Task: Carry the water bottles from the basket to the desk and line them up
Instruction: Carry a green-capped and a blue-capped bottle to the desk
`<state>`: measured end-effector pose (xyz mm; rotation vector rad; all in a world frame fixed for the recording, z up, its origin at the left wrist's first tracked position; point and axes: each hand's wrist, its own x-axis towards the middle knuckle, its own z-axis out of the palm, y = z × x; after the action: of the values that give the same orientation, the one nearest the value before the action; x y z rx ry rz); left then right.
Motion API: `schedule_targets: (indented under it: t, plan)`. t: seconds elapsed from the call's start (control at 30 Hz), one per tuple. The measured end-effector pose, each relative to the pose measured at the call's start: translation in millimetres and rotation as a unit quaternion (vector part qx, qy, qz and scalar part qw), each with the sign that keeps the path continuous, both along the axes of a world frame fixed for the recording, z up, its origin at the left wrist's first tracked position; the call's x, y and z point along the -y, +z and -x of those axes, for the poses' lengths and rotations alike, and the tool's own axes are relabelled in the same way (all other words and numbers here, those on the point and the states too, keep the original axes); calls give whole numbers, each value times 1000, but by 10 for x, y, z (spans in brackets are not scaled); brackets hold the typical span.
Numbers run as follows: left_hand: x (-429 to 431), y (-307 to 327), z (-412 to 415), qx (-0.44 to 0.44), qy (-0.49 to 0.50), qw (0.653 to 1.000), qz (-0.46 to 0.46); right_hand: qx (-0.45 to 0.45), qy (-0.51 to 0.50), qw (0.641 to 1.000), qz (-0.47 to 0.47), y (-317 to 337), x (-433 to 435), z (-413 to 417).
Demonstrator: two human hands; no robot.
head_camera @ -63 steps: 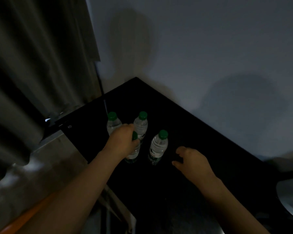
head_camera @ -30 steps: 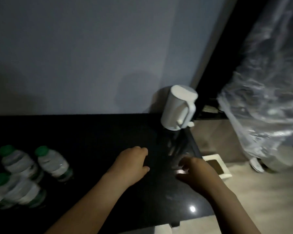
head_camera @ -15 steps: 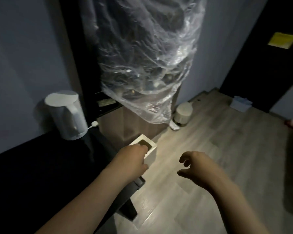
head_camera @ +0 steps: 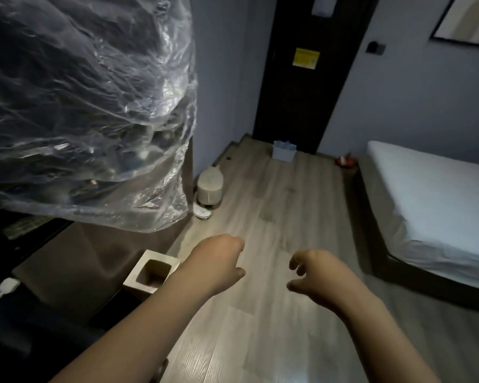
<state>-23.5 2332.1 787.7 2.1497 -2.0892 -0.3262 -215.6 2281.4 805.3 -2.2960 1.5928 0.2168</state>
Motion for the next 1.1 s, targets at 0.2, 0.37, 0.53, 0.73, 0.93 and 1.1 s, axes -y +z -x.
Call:
schedule_targets:
  t: [0.2,0.37,0.53,0.73,0.93,1.1]
  plan:
    - [481,77,-261,14,-34,999,10,-10,-29,1000,7,34,346,-226]
    - [839,51,-442,21,-47,999,-2,-20,-38,999,-3,-1,708,-414]
    - [1324,-12,-575,36,-47,998,-17,-29,-37,999,-3,-114,1216,-566]
    - [2147,-162,-608,46,-39,997,-41,-23,-41,999,-15,-296,2074,-587]
    - [3218,-180,-484,57,-40,997,-42,-6,-51,999,-3,-374,3164,-428]
    - [3998,-136,-387,60,-32,997,-44,14,-53,998,10,-331,3966,-294]
